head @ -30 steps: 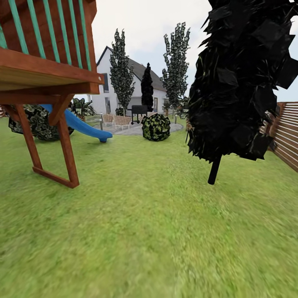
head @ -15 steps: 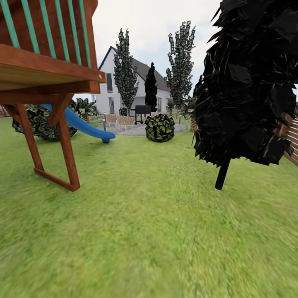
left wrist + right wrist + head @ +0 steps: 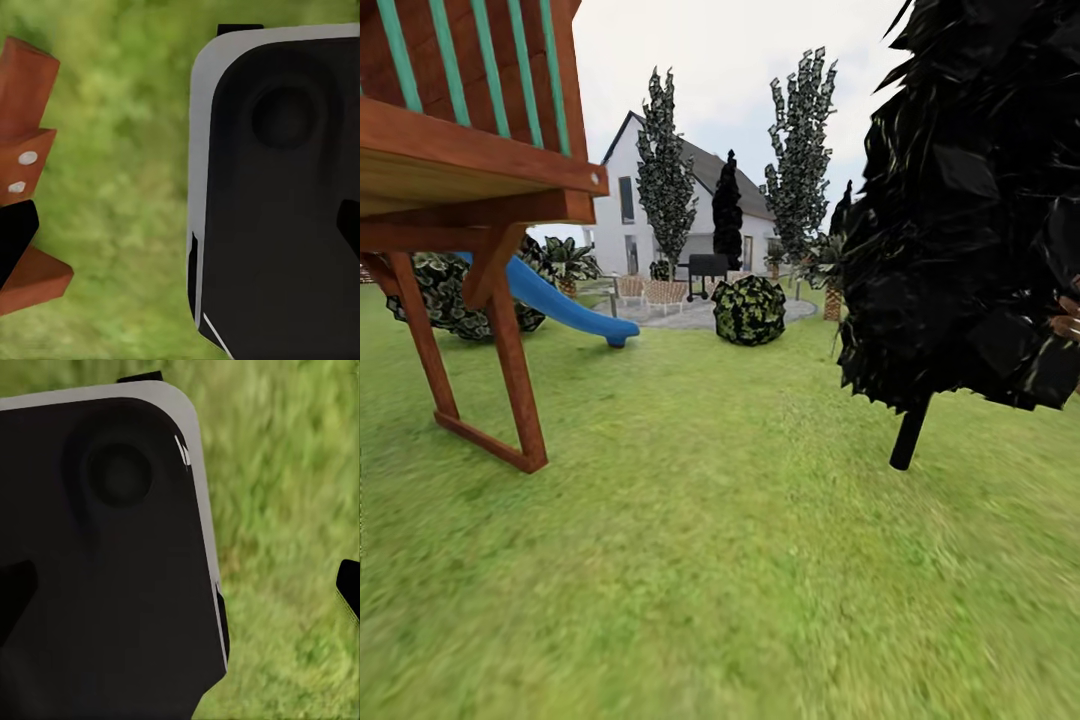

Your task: Take the three Easter eggs out of the wicker basket on the lawn in the garden, then place them on the lawn next to a single tree (choose any tree) so that all three eggs are next to the same tree and none are left in the basket.

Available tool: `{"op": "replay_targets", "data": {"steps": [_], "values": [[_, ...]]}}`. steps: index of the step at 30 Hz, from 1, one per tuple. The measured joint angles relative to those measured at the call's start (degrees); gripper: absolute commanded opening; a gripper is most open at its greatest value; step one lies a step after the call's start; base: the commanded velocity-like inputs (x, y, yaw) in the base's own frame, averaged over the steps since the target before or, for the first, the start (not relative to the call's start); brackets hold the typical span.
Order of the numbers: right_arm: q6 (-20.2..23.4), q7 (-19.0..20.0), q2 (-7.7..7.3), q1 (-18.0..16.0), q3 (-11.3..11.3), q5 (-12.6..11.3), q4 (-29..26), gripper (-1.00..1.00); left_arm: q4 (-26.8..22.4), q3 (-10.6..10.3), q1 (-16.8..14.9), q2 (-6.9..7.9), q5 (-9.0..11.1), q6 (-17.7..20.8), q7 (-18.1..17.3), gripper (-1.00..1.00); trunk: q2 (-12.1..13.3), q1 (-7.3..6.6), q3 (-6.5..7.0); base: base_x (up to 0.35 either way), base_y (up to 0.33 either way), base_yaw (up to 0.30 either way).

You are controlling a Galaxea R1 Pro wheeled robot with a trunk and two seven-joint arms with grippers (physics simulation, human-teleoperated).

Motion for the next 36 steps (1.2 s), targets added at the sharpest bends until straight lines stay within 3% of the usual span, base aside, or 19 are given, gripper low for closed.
{"op": "replay_targets", "data": {"steps": [9,36], "values": [[0.0,0.0,0.0,0.0,0.0,0.0,0.0,1.0,0.0,0.0,0.0,-0.03,0.01,0.01,0.0,1.0,0.0,0.0,0.0,0.325,0.0,0.12],[0.0,0.0,-0.08,0.0,0.0,0.0,0.0,1.0,0.0,-0.06,0.0,-0.04,0.0,0.0,0.0,1.0,0.0,0.0,0.0,0.325,0.0,0.002]]}}
